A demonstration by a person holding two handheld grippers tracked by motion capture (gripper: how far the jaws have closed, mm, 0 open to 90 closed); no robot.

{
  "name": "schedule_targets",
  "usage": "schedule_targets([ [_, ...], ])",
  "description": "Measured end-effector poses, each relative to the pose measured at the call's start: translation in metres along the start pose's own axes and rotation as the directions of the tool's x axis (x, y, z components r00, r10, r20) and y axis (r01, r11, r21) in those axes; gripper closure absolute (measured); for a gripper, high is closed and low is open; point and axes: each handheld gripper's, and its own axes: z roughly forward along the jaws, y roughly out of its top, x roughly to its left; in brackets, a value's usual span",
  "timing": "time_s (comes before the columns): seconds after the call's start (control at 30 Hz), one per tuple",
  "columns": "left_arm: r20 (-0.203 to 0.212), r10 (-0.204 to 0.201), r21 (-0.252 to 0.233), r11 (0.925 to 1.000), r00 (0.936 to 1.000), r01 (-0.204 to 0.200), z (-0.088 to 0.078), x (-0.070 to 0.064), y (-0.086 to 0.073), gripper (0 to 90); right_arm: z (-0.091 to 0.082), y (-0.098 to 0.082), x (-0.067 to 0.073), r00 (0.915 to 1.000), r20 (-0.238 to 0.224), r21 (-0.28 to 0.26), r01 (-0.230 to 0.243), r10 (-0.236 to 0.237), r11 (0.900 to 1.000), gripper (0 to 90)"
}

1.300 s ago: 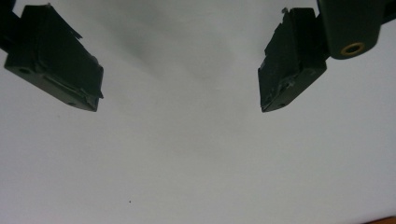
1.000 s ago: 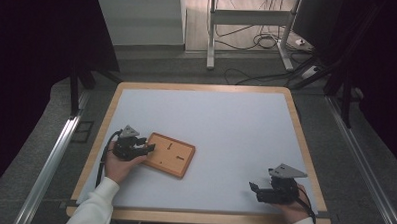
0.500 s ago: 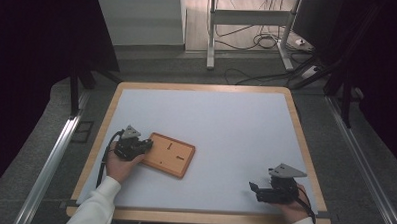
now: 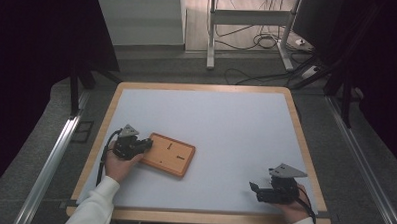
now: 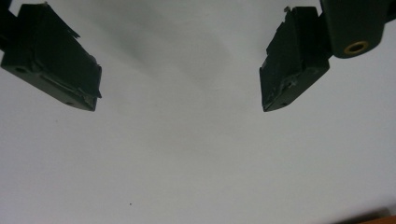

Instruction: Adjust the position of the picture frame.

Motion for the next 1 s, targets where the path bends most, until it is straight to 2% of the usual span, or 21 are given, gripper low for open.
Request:
schedule_targets([
  [0.17,0.017,-0.011,-0.004,0.9999,0.9998,0.011,-0.003,-0.002,0.003,84.3,0.0,0.0,0.0,1.0,-0.002,0.003,0.001,-0.001,1.0,13.4],
  [0.33,0.017,0.001,-0.018,0.9998,0.9999,0.0,-0.008,-0.006,0.008,84.1,0.0,0.0,0.001,1.0,-0.002,0.004,0.001,-0.001,1.0,13.4],
  [0.43,0.036,0.002,-0.023,0.9997,0.9993,-0.001,-0.008,-0.007,0.01,84.3,0.001,0.0,0.001,1.0,-0.004,0.005,0.001,-0.001,1.0,13.4],
  [0.6,0.054,0.024,-0.026,0.9994,0.9982,-0.022,-0.006,-0.013,0.012,84.0,0.001,0.0,0.001,1.0,-0.006,0.004,0.001,-0.001,1.0,13.4],
  [0.83,0.1,0.076,-0.039,0.9966,0.9921,-0.072,0.002,-0.021,0.017,83.7,-0.001,0.001,0.002,0.9999,-0.013,-0.007,-0.001,0.001,1.0,13.4],
  [1.0,0.121,0.096,-0.05,0.9946,0.988,-0.09,0.008,-0.025,0.021,83.8,-0.003,0.001,0.002,0.9998,-0.018,-0.025,0.001,-0.001,1.0,13.4],
])
